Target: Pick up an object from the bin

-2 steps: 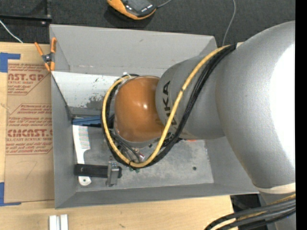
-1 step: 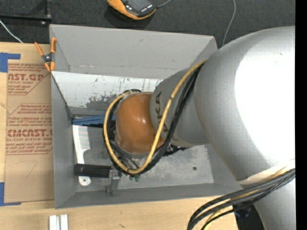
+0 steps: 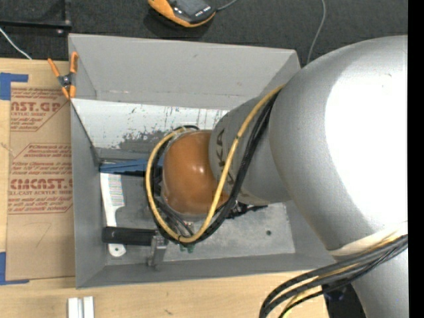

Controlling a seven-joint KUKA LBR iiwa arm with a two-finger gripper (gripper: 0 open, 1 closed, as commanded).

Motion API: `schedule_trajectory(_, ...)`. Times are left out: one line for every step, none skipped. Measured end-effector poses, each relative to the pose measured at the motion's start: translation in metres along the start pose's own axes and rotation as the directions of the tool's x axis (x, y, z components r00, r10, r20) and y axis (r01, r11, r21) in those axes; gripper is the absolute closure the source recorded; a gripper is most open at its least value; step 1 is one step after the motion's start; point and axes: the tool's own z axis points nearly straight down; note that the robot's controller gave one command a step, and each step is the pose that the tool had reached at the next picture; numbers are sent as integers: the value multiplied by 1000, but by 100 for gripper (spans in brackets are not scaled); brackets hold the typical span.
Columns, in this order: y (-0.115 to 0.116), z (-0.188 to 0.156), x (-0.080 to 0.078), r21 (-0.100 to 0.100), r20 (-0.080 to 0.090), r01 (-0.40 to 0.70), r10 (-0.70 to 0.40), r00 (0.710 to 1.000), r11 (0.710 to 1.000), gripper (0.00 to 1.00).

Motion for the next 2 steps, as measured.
schedule_trajectory(4,1,-5,1,-7,20,-20,1000,1000,0)
schedule_trajectory(1,0,-1,-3,5,-1,1,1000,1000,0)
